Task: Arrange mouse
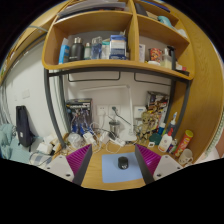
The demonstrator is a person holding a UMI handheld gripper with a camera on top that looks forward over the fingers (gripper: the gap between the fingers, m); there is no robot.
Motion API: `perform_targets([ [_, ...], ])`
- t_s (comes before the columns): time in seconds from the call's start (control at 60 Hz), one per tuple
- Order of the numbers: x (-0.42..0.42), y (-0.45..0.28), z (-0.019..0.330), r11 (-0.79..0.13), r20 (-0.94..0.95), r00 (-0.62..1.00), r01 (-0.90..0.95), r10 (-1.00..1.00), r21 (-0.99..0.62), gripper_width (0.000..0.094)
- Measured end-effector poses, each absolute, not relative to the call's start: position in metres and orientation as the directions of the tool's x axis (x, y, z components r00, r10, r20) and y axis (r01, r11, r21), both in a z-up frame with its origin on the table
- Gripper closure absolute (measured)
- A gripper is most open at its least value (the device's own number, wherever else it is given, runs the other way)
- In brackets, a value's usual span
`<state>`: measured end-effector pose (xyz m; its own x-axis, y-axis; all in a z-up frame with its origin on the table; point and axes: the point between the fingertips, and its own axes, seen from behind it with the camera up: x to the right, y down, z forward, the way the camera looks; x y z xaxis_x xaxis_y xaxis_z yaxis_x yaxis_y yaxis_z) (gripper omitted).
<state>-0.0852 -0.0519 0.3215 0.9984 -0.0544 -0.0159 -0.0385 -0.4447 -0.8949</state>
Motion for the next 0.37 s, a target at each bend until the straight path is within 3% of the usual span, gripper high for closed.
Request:
perform_targets([
  [0.367,-0.094,-0.093,0.320,-0.474,0.009,0.999,-0.007,-0.033,-0.880,0.0063],
])
